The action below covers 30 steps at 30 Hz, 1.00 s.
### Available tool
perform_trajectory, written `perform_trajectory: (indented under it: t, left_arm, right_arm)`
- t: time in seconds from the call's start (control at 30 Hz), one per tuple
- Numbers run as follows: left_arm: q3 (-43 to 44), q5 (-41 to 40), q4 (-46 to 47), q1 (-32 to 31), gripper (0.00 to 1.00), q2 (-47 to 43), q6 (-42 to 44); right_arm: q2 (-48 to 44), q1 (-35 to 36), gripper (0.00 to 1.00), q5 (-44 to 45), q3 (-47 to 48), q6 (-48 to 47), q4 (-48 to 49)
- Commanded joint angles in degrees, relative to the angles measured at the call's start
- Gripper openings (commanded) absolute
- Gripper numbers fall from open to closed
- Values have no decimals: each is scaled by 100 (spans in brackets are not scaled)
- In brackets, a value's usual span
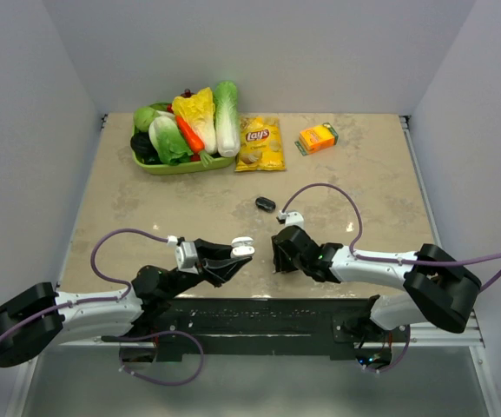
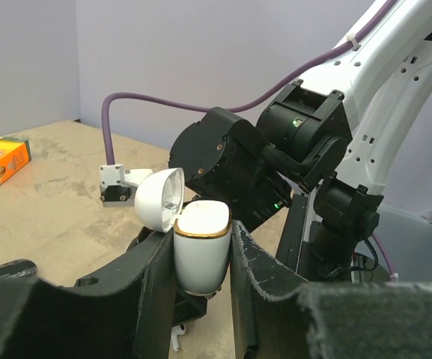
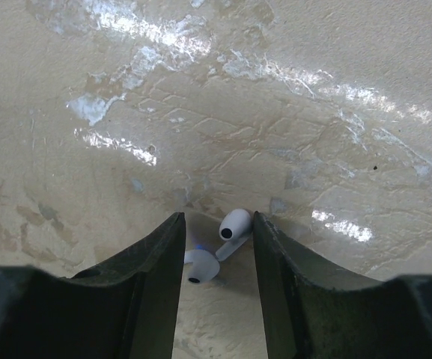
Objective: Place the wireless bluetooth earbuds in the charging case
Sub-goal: Pick up the earbud from the center of the board.
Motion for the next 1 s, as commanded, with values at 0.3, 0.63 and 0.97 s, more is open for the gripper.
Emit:
perform_trajectory:
  t: [0.3,0.63,0.97]
  left_arm:
    - [-650,4,820,-16,0,-13,-97]
    - [-615,3,758,-25,0,-22,-79]
    - [-509,39,767,-24,0,75,-61]
  right_arm:
    - [172,195,39,394,229,277,-462]
    - [128,194,25,403,229,286,-462]
    - [-434,186,4,728,571,76,-611]
